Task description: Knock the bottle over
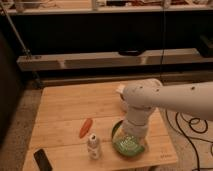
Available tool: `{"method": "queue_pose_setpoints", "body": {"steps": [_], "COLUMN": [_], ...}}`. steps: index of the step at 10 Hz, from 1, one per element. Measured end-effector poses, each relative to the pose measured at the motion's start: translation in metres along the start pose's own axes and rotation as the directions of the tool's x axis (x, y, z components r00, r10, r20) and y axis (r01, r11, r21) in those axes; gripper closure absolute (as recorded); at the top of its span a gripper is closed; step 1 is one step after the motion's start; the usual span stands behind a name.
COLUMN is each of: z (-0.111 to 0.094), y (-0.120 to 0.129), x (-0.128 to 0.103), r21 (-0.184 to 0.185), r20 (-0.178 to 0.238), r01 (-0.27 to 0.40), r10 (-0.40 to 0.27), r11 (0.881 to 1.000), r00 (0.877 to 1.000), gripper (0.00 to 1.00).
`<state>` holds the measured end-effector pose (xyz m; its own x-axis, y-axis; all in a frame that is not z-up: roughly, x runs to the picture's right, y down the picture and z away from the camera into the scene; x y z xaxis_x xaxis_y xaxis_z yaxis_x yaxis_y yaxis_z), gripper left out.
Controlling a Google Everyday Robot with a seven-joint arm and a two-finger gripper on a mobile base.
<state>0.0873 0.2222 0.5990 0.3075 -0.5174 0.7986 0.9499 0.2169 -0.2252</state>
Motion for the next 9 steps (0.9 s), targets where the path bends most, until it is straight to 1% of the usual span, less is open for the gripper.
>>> {"method": "queue_pose_setpoints", "body": {"steps": [1, 2, 3, 4, 5, 6, 8, 9], "z": [0.001, 0.003, 0.005, 0.009, 0.01, 0.01, 0.011, 0.013], "y": [-0.012, -0.018, -0.023, -0.032, -0.041, -0.05, -0.069, -0.073], "x": [0.001, 0.0, -0.004, -0.014, -0.019, -0.021, -0.016, -0.018], "r21": [-0.013, -0.031, -0.047, -0.068, -0.077, -0.086, -0.126, -0.135], "r20": [-0.001, -0.005, -0.004, -0.002, 0.0, 0.001, -0.003, -0.005], "r01": [0.018, 0.031, 0.037, 0.049, 0.065, 0.079, 0.099, 0.101], "r10": [-0.018, -0.031, -0.038, -0.05, -0.065, -0.079, -0.1, -0.103], "r11": [1.0, 0.999, 0.998, 0.996, 0.995, 0.993, 0.987, 0.986], "r00": [1.0, 1.0, 0.999, 0.999, 0.998, 0.997, 0.995, 0.995], "gripper": [0.2, 0.2, 0.2, 0.2, 0.2, 0.2, 0.2, 0.2]}}
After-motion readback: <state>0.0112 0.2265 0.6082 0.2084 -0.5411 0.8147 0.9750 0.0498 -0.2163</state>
